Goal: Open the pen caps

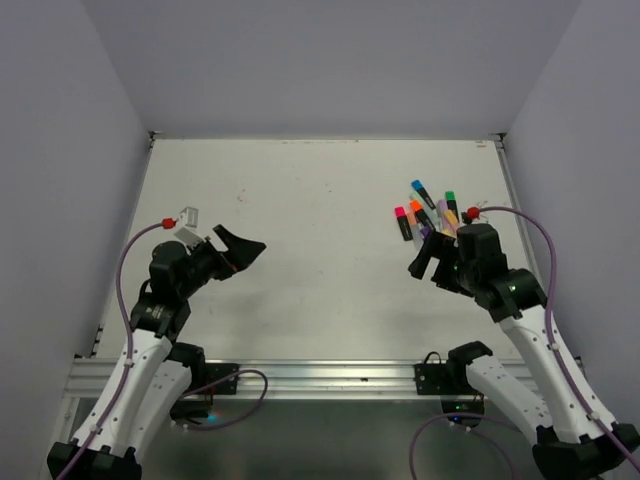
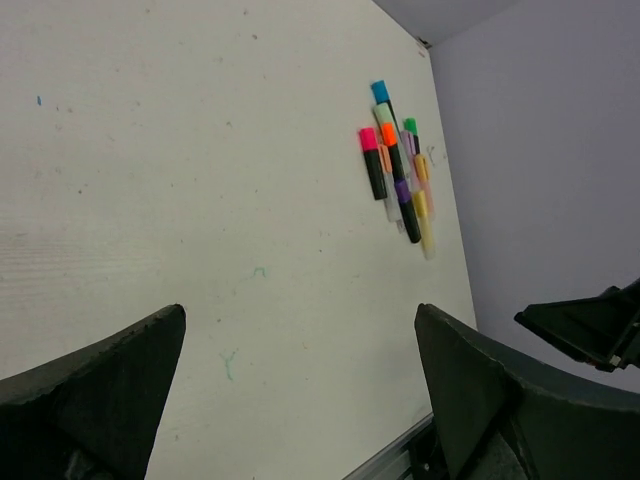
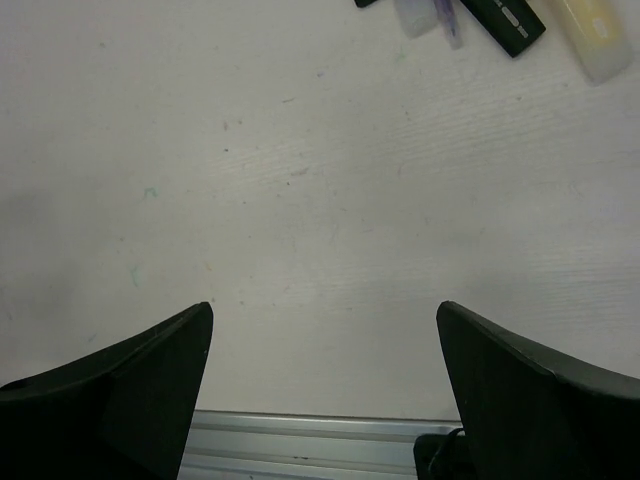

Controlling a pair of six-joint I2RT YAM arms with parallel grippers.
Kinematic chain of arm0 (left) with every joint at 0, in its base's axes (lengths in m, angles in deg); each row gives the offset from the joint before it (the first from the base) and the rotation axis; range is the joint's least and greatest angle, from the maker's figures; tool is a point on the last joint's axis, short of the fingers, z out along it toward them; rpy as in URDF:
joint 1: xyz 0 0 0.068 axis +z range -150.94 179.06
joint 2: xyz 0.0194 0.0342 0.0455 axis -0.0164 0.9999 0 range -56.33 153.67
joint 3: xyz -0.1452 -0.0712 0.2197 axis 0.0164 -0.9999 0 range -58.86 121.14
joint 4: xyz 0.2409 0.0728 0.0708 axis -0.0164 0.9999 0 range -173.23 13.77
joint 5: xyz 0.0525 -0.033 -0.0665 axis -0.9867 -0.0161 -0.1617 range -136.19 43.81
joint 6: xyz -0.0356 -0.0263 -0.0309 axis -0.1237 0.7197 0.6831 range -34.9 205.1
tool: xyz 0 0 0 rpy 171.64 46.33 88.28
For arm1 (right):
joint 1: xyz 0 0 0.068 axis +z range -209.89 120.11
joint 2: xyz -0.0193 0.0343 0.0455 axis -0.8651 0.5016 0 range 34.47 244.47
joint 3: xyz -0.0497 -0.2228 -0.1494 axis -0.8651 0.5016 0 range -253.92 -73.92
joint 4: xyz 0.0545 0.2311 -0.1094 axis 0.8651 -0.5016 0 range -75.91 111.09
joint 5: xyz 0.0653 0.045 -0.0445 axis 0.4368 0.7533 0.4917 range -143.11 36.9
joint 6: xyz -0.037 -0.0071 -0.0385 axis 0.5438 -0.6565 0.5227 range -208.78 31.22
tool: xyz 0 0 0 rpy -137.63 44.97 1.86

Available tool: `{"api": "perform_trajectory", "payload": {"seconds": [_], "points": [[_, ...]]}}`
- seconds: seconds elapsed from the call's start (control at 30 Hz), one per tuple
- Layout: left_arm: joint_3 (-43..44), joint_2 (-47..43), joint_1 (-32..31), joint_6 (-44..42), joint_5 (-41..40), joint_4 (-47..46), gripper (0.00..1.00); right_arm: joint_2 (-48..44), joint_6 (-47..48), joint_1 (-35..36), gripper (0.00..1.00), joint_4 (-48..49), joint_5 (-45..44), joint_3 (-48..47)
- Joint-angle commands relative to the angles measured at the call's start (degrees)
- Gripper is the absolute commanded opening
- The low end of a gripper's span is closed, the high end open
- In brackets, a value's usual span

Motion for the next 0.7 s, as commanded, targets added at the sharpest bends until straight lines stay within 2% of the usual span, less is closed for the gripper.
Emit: {"api": "perform_trajectory", "payload": {"seconds": [0.0, 0.2, 0.4, 0.43, 0.53, 0.67], "points": [[-0.5, 0.5, 0.2, -0.1, 0.4, -2.6, 1.0, 4.2, 2.1, -0.2, 0.99, 1.0, -2.9, -0.1], [-1.5, 5.7, 0.2, 0.0, 5.0, -8.4, 1.0, 10.8, 2.5, -0.2, 0.99, 7.9, -3.4, -1.6], [-2.7, 9.7, 0.2, 0.4, 10.0, -14.1, 1.0, 25.1, 4.2, -0.1, 0.98, 16.3, -6.6, -4.7], [-3.0, 9.7, 0.2, -0.2, 10.6, -14.4, 0.99, 28.3, 4.7, -0.2, 0.92, 17.9, -6.0, -5.2], [-3.1, 9.4, 0.2, -1.1, 10.8, -14.9, 0.97, 34.2, 5.9, -0.2, 0.9, 22.0, -5.5, -8.2], [-2.0, 8.6, 0.2, -2.7, 11.7, -14.6, 0.92, 43.9, 8.3, -0.3, 0.85, 24.2, -9.4, -13.4]]}}
